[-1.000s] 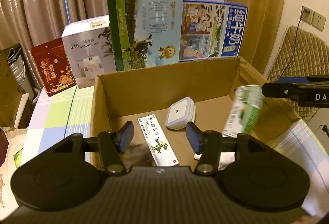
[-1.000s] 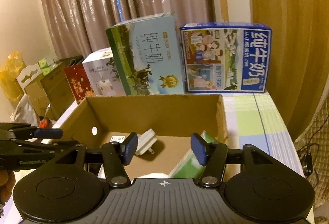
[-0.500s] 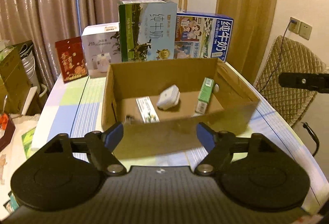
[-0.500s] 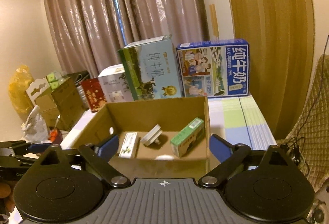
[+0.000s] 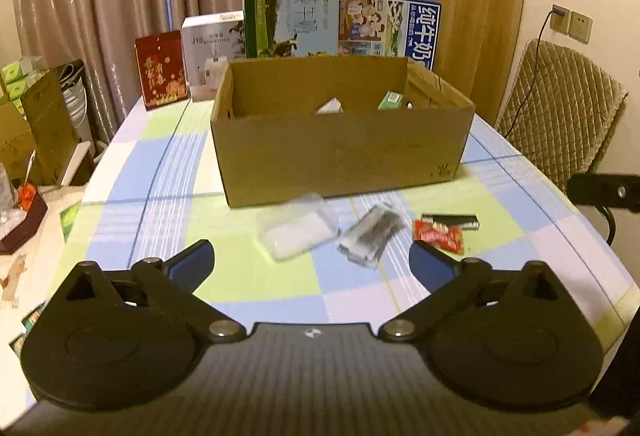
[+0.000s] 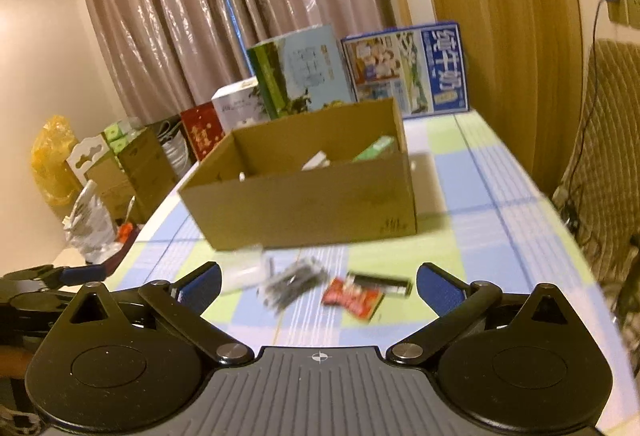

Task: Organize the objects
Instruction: 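Withdraw both open tools from the cardboard box back over the table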

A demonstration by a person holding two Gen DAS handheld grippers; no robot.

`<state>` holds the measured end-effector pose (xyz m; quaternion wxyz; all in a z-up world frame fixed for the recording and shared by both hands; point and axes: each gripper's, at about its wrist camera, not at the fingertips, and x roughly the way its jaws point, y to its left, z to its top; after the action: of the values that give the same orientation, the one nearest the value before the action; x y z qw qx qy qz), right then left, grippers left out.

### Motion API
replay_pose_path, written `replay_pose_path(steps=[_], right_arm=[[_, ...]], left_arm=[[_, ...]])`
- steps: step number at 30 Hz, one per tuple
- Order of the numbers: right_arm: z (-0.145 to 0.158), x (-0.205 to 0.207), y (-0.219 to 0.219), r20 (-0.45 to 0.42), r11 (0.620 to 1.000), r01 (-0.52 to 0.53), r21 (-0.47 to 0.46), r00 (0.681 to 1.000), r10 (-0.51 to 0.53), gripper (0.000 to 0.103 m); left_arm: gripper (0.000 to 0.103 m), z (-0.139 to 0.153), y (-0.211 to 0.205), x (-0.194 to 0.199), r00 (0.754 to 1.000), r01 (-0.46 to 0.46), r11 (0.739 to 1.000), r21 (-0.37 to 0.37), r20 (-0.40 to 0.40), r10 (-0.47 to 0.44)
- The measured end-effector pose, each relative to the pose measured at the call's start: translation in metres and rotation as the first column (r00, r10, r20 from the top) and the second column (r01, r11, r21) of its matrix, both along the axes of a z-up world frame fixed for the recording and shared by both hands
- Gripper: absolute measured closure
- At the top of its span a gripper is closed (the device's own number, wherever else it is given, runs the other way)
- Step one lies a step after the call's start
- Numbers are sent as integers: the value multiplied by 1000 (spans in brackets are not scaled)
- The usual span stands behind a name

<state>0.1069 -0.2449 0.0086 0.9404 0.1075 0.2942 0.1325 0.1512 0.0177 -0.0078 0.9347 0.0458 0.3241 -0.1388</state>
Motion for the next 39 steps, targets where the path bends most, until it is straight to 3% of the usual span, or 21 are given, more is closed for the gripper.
replay_pose_path(steps=[6,13,39], right_arm=[[-37,-1,6,-42,998,-11,-65,999,8,2],[-53,-1,6,-52,996,-22,-86,999,18,2],[-59,-1,6,-70,996,-26,-90,997,19,2]], left_arm=[[1,-30,3,-3,999,-19,1000,-2,-45,19],[1,-52,7,-4,995,-28,999,-26,-97,25],[1,-60,4,-8,995,-12,1000,-7,-99,11]])
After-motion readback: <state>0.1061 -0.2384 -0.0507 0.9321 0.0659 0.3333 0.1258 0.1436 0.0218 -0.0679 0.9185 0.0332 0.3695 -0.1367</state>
